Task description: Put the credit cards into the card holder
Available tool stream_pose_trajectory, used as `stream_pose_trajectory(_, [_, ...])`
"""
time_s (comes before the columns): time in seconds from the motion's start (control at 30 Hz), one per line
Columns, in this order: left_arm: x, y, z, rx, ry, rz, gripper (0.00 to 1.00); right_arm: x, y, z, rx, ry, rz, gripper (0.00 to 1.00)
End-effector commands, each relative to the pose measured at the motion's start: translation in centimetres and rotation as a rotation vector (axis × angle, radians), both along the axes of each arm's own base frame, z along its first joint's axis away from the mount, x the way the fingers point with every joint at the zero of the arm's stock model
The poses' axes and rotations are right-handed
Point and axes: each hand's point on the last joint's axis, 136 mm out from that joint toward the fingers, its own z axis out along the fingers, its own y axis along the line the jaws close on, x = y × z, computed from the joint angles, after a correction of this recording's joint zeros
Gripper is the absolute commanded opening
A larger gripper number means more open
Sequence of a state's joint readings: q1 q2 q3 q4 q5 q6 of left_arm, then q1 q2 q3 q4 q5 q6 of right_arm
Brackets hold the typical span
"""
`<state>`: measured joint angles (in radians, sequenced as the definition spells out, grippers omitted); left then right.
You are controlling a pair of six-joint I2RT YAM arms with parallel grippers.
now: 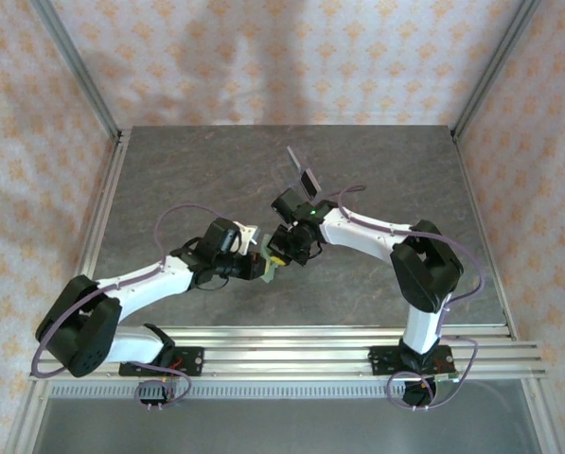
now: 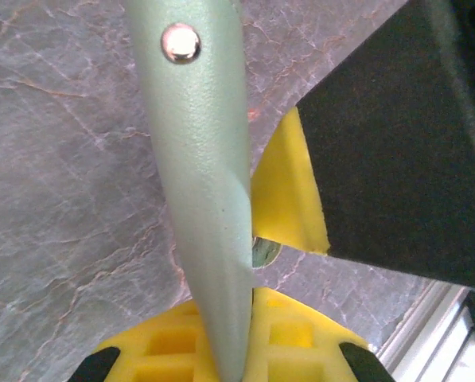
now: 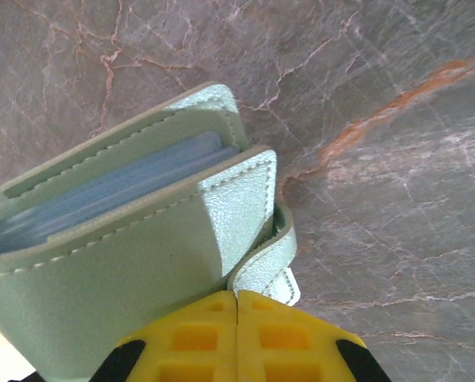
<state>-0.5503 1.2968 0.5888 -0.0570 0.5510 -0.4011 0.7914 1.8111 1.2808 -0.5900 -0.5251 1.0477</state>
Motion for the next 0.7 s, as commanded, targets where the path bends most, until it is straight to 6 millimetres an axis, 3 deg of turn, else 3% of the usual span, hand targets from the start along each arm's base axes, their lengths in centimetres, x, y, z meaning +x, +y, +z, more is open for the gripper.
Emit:
stream_pose_trajectory(0.0, [3.4,1.1,3.6,-0.008,-0.207,0.111,0.0,-2.8,-4.6,-4.2,-0.212,0.115,-0.023,0.0])
stream_pose_trajectory(0.13, [4.2,1.9,4.3,-0.008,-0.236,0.184,0.0,-3.6,-4.6,-5.3,-0.196,0.142,-0.014,0.0])
stream_pose_trajectory(0.37, [4.9,1.5,5.8,-0.083,-0.271,0.219,0.0,-3.9,-4.9,-6.3,-0.193,0.14,-0.023,0.0])
stream_pose_trajectory(0.53, [4.5,0.9,5.0,-0.087,-0.221,0.181,0.0,-3.2,-6.5,-5.6,-0.228,0.088,-0.049,0.0])
stream_pose_trajectory(0.67, [4.0,1.0,4.2,-0.098,-0.191,0.185,0.0,-2.0,-7.0,-3.3,-0.205,-0.026,-0.018,0.0])
